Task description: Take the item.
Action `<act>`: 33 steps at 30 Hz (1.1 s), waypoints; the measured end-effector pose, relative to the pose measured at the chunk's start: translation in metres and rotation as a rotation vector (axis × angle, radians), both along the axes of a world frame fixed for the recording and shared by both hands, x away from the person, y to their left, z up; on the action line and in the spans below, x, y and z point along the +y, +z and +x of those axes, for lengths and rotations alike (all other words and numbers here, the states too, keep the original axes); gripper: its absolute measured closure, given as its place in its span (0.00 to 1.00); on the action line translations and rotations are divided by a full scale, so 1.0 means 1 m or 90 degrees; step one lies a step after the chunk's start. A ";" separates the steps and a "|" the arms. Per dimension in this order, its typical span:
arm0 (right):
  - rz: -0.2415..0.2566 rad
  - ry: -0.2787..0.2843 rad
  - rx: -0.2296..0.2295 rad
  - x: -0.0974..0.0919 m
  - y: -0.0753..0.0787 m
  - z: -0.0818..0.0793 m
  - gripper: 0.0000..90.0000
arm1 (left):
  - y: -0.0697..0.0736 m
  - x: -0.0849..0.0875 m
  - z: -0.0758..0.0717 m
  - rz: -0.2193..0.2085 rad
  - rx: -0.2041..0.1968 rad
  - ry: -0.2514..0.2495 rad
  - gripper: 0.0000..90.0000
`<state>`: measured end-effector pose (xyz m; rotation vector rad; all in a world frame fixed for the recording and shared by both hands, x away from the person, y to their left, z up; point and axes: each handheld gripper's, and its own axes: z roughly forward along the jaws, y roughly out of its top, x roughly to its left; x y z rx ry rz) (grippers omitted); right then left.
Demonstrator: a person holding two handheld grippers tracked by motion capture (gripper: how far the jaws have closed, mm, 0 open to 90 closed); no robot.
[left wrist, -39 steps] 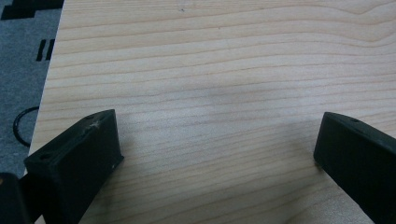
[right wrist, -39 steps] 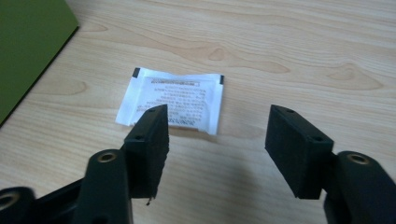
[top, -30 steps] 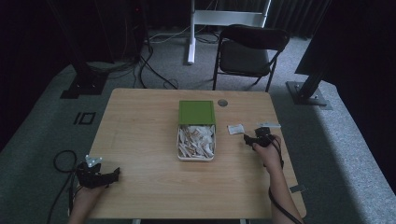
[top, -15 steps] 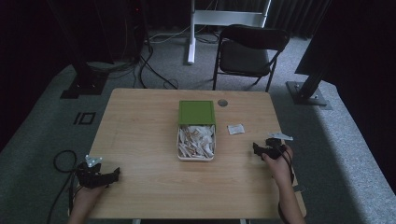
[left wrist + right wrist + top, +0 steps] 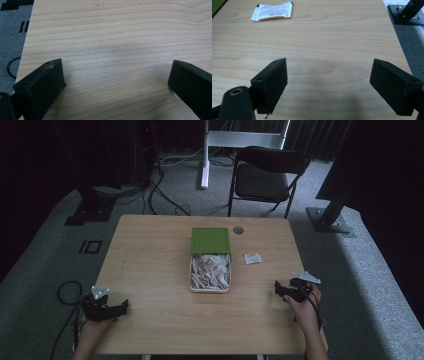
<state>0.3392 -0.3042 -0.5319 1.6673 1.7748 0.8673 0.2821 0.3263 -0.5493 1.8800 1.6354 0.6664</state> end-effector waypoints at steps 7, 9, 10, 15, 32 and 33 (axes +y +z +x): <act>-0.012 -0.019 -0.001 0.001 -0.008 -0.017 0.15 | 0.000 0.000 0.000 0.001 0.001 0.000 0.02; -0.012 -0.022 0.000 0.001 -0.011 -0.022 0.15 | 0.000 0.000 0.000 0.001 0.000 0.000 0.02; -0.011 -0.029 0.001 0.002 -0.012 -0.024 0.15 | 0.000 0.000 0.000 0.001 0.000 -0.001 0.02; 0.004 -0.045 0.008 0.003 -0.016 -0.035 0.15 | 0.000 0.000 0.000 0.001 0.000 0.000 0.02; -0.012 -0.060 0.037 0.012 -0.023 -0.071 0.15 | 0.000 0.000 0.000 0.001 0.000 0.000 0.02; -0.011 -0.058 0.036 0.011 -0.023 -0.072 0.15 | 0.000 0.000 0.000 0.001 0.000 0.000 0.02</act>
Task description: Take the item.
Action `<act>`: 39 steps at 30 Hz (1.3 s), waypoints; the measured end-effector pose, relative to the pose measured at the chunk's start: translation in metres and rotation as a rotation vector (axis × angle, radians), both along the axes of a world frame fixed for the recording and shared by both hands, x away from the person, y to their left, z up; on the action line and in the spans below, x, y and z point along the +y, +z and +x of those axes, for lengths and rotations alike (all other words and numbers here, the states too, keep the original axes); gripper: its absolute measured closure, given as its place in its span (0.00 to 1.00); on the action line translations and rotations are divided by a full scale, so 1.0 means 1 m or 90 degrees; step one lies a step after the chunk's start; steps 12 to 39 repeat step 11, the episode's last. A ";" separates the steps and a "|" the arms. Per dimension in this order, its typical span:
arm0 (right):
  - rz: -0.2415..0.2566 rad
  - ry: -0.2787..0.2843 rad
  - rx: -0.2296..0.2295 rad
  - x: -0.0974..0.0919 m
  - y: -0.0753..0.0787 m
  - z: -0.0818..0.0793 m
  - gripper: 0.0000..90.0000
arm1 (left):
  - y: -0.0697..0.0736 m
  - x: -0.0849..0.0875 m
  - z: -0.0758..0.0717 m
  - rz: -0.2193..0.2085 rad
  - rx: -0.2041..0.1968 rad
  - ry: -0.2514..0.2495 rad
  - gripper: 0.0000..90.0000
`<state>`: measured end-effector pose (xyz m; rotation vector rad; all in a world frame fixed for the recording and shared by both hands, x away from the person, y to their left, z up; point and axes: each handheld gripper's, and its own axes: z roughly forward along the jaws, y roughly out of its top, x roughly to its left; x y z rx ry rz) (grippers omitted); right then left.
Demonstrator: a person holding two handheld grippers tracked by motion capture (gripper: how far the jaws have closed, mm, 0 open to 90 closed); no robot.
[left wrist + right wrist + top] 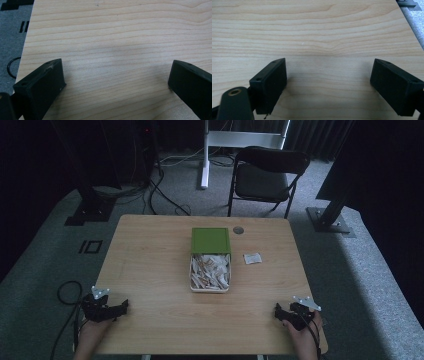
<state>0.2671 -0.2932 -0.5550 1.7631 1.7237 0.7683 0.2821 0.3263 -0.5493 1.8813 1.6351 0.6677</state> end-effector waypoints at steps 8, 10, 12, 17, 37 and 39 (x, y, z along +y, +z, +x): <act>0.000 0.004 0.001 -0.001 0.000 -0.001 0.13 | 0.000 0.000 0.000 0.000 0.000 0.000 0.02; 0.002 0.007 0.001 -0.001 0.000 -0.001 0.13 | 0.000 0.000 0.000 0.000 0.000 0.014 0.02; 0.002 0.011 0.000 -0.002 0.000 -0.001 0.13 | 0.000 -0.001 0.000 0.000 -0.001 0.029 0.02; 0.002 0.011 0.000 -0.002 0.000 -0.001 0.13 | 0.000 -0.001 0.000 0.000 -0.001 0.029 0.02; 0.002 0.011 0.000 -0.002 0.000 -0.001 0.13 | 0.000 -0.001 0.000 0.000 -0.001 0.029 0.02; 0.002 0.011 0.000 -0.002 0.000 -0.001 0.13 | 0.000 -0.001 0.000 0.000 -0.001 0.029 0.02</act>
